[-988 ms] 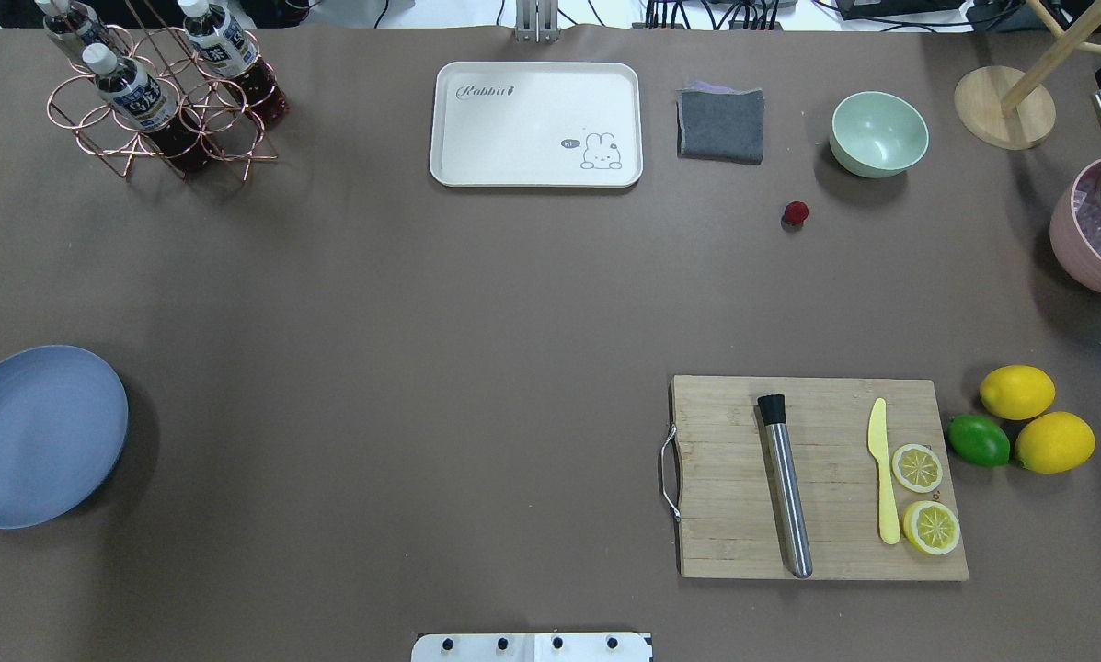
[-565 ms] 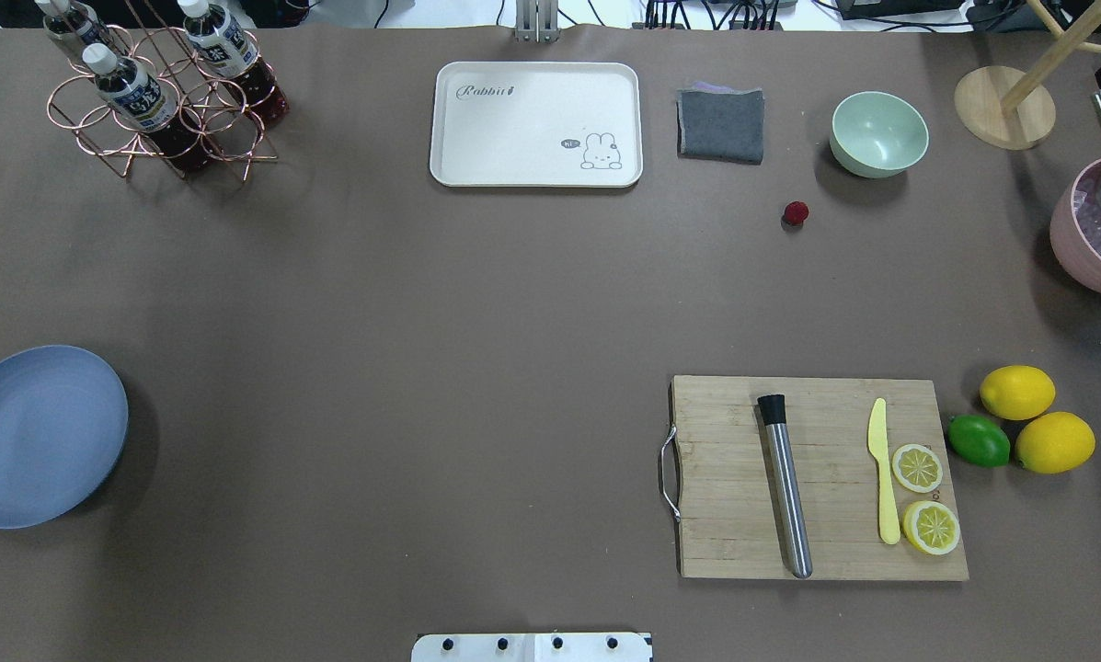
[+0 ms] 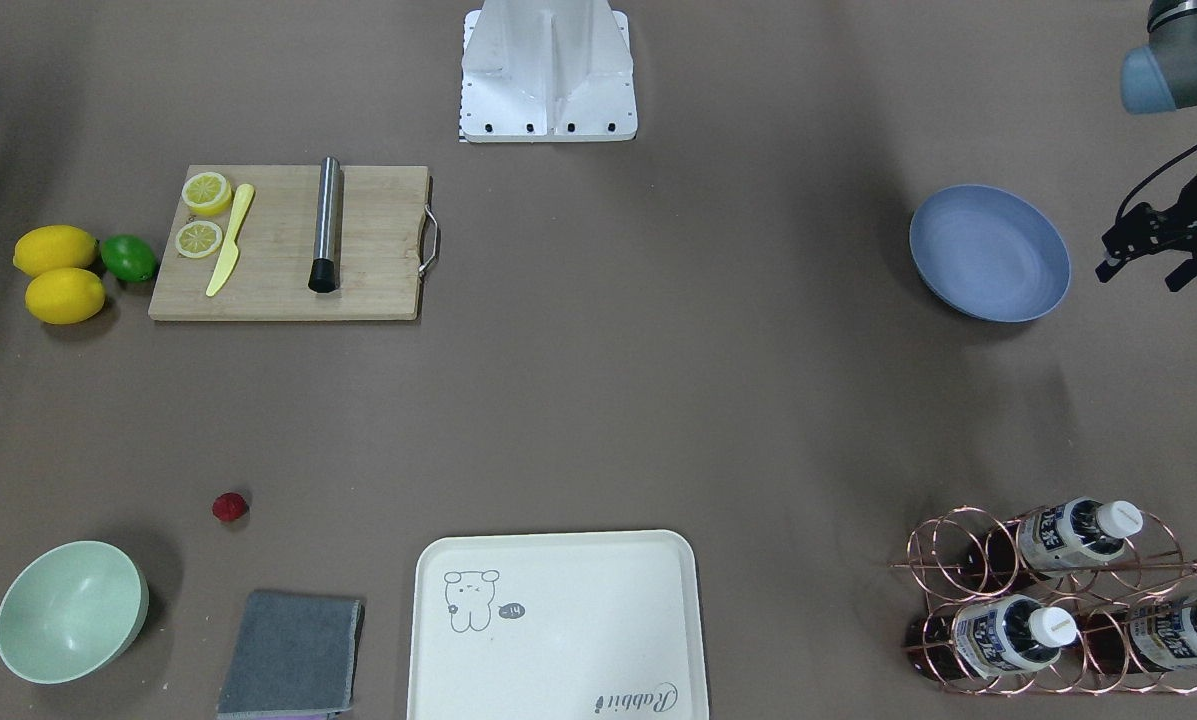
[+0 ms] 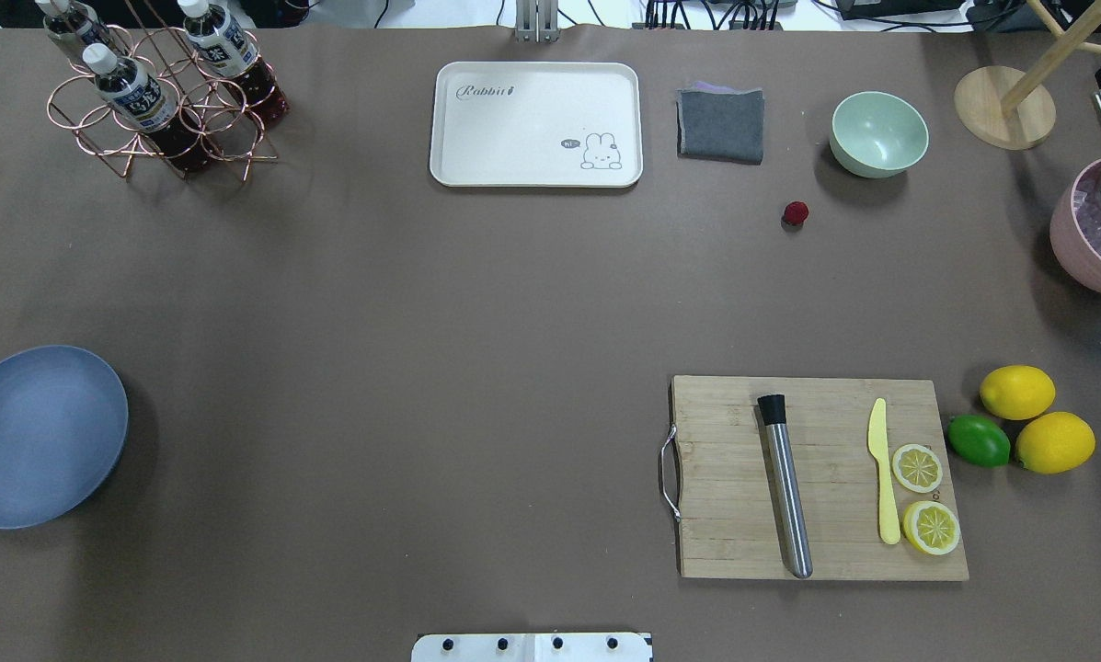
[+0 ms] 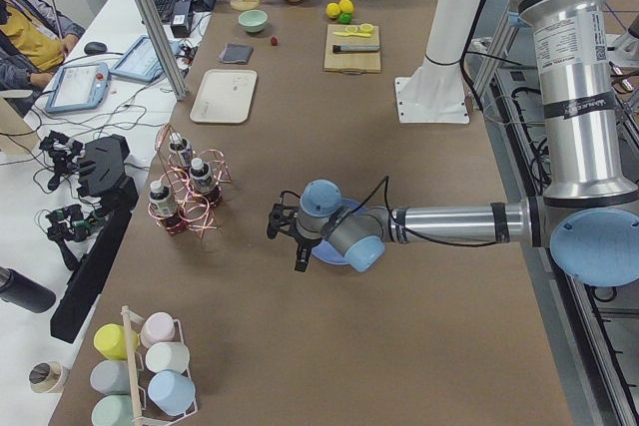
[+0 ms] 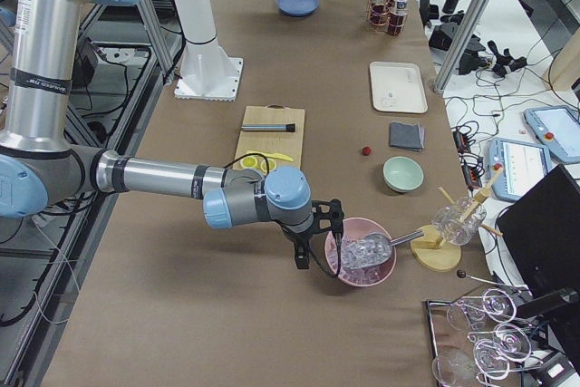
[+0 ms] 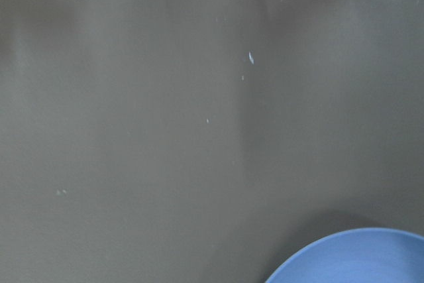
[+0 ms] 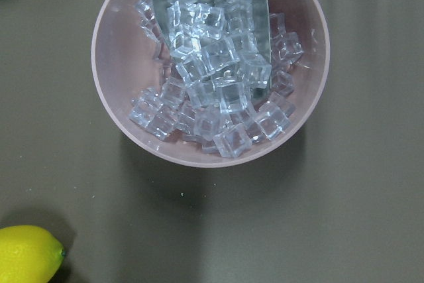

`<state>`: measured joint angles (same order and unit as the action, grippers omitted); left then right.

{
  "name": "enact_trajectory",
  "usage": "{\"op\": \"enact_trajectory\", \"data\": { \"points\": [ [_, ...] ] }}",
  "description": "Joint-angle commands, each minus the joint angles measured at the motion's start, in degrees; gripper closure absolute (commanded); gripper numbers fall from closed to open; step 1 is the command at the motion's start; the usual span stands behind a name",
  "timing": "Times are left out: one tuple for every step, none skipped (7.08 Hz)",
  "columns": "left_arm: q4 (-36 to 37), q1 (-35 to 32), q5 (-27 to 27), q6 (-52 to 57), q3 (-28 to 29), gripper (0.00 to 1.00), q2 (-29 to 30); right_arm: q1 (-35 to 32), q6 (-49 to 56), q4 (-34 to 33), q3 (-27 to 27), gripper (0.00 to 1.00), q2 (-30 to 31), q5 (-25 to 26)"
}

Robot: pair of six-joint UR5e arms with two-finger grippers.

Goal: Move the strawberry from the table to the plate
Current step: 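Push the blue plate to table center with left gripper while right gripper approaches strawberry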

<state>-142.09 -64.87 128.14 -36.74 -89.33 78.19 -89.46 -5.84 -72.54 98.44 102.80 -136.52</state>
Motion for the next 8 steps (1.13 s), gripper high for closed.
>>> {"op": "enact_trajectory", "data": {
  "points": [
    [-9.93, 4.82, -0.79, -3.68, 6.43, 0.11, 0.29, 0.16, -0.05, 0.03, 0.26, 0.0, -0.14, -1.03],
    [-10.22, 6.06, -0.7, -3.77, 6.28, 0.12, 0.29, 0.25, -0.13, 0.03, 0.27, 0.0, -0.32, -1.03],
    [-10.22, 6.42, -0.7, -3.43, 6.36, 0.2, 0.29, 0.33, -0.13, 0.03, 0.27, 0.0, -0.58, -1.03],
    [-10.66, 6.42, -0.61, -3.86, 6.37, 0.43, 0.29, 1.2, -0.05, 0.12, 0.44, 0.0, -0.76, -0.86],
    [-10.66, 6.51, -0.52, -3.95, 6.45, 0.68, 0.21, 1.74, -0.05, 0.12, 0.62, 0.0, -1.63, -0.77],
    [-10.57, 6.51, -0.18, -3.95, 6.45, 1.0, 0.2, 2.09, -0.05, 0.12, 0.7, 0.0, -1.9, -0.77],
    [-10.57, 6.6, -0.09, -3.95, 6.45, 1.0, 0.2, 2.61, -0.05, 0.12, 0.7, 0.0, -2.25, -0.77],
    [-10.57, 6.51, 0.52, -3.95, 6.11, 1.0, 0.2, 3.23, -0.05, 0.12, 0.7, 0.0, -3.12, -0.51]
  ]
}}
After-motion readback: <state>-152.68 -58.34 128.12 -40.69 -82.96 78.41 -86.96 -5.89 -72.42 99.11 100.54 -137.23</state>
